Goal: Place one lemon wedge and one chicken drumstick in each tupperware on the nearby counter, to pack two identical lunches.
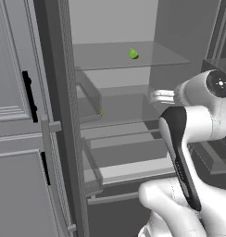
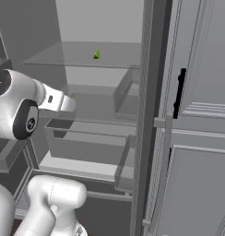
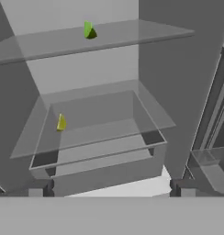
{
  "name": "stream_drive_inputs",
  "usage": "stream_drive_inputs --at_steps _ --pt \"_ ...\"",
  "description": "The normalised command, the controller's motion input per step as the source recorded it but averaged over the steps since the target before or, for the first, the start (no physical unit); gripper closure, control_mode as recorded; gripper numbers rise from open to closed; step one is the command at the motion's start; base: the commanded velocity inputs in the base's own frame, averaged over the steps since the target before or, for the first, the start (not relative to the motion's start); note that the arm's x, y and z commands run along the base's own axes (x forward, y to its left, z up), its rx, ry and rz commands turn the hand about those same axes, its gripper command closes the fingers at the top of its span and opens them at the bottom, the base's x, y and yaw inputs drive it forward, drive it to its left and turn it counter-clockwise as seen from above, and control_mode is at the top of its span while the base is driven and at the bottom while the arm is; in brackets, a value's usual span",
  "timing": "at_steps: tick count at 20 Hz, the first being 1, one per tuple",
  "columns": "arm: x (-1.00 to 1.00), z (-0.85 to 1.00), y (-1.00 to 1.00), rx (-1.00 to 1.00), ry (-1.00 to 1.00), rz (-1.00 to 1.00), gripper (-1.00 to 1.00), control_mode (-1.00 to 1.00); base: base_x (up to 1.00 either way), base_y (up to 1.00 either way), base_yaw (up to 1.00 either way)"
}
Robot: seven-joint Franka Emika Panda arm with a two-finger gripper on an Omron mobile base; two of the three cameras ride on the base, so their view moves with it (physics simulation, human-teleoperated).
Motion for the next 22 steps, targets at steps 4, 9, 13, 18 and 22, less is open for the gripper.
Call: stream_drive_inputs --at_steps 4,9,13,18,22 --pt "0.39 0.7 0.0 -0.06 -0.22 0.06 -1.0 -1.0 0.0 0.0 0.0" --pt "0.52 0.68 0.0 -0.05 -0.17 0.07 -1.0 -1.0 0.0 0.0 0.0" --pt "0.64 0.53 0.0 -0.02 -0.09 0.09 -1.0 -1.0 0.0 0.0 0.0" --pt "0.64 0.03 -0.02 0.0 0.0 0.01 -1.0 -1.0 0.0 0.0 0.0" --pt "0.69 0.01 0.0 0.0 0.11 0.0 -1.0 -1.0 0.0 0.0 0.0"
